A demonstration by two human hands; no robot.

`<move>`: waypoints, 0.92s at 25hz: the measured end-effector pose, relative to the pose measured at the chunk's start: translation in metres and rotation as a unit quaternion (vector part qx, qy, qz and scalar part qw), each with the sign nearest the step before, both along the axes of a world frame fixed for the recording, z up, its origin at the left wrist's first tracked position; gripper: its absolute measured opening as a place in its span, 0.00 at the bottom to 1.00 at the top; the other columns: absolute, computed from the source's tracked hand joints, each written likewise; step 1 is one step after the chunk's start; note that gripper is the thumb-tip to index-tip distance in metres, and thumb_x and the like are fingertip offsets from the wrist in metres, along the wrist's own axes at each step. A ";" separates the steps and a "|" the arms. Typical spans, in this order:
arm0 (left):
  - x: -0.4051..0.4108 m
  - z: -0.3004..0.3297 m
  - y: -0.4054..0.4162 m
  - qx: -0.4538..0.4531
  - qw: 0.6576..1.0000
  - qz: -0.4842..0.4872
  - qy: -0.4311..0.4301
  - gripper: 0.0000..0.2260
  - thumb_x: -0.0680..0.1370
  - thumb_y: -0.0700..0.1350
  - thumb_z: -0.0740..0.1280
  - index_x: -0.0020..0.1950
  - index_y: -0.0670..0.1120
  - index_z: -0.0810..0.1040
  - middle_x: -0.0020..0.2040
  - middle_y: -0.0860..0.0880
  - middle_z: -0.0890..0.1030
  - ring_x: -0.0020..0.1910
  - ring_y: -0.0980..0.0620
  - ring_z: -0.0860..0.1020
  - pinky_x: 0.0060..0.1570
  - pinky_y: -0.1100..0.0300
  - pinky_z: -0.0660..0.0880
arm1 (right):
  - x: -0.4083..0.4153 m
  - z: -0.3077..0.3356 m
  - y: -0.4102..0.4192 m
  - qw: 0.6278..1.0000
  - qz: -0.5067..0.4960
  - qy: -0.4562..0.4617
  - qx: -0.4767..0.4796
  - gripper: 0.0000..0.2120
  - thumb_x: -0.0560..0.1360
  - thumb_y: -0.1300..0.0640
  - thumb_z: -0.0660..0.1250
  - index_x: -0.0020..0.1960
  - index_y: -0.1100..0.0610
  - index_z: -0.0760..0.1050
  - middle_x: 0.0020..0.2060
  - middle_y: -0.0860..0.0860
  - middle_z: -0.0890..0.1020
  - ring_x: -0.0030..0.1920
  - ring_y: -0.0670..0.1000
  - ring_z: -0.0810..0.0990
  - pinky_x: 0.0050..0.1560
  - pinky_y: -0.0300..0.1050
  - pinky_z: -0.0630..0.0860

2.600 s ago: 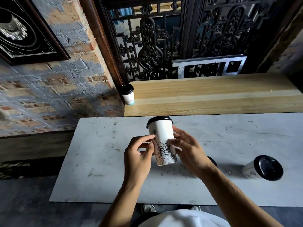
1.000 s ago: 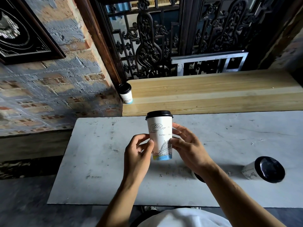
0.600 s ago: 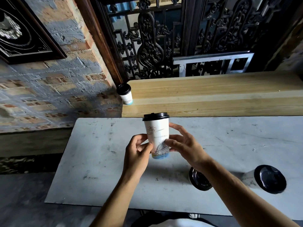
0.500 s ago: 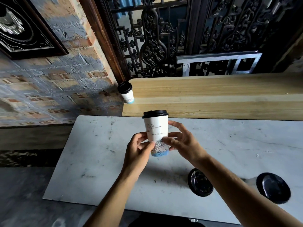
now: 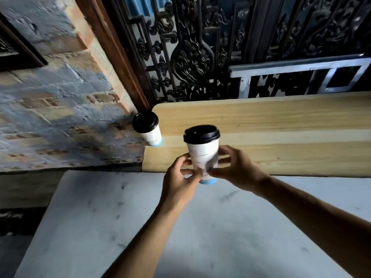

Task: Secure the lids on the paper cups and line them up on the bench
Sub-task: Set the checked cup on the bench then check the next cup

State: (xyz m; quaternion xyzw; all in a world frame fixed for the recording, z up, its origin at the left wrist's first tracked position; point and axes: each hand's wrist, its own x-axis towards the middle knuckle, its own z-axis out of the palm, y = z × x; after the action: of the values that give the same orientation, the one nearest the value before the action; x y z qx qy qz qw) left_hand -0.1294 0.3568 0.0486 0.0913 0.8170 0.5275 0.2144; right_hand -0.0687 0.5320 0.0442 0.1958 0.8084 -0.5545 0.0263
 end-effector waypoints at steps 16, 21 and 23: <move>-0.134 -0.118 0.095 0.049 0.998 -0.023 0.033 0.20 0.76 0.25 0.68 0.67 0.36 0.70 0.61 0.36 0.80 0.56 0.48 0.81 0.46 0.75 0.77 | -0.123 -0.113 0.064 0.984 -0.063 0.033 0.166 0.27 0.73 0.58 0.74 0.69 0.55 0.70 0.62 0.51 0.84 0.49 0.44 0.87 0.44 0.29 0.80; -0.131 -0.119 0.091 0.046 0.999 -0.013 0.002 0.28 0.73 0.30 0.73 0.70 0.40 0.68 0.61 0.43 0.80 0.59 0.50 0.81 0.55 0.67 0.80 | -0.120 -0.108 0.060 0.986 -0.046 -0.036 0.158 0.32 0.67 0.53 0.74 0.69 0.54 0.71 0.63 0.51 0.84 0.61 0.47 0.84 0.55 0.39 0.81; -0.128 -0.116 0.080 0.021 1.000 -0.001 0.007 0.36 0.68 0.42 0.77 0.73 0.46 0.67 0.64 0.48 0.79 0.63 0.52 0.80 0.65 0.52 0.79 | -0.112 -0.099 0.061 0.988 -0.035 -0.058 0.137 0.46 0.62 0.48 0.74 0.78 0.51 0.63 0.68 0.55 0.81 0.67 0.52 0.80 0.65 0.54 0.78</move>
State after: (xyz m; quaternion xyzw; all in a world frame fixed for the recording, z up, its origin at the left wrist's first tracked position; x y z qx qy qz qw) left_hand -0.2569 0.4373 -0.0677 0.1002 0.8071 0.5440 0.2066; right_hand -0.1810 0.5928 -0.0551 0.2573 0.8665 -0.4269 0.0267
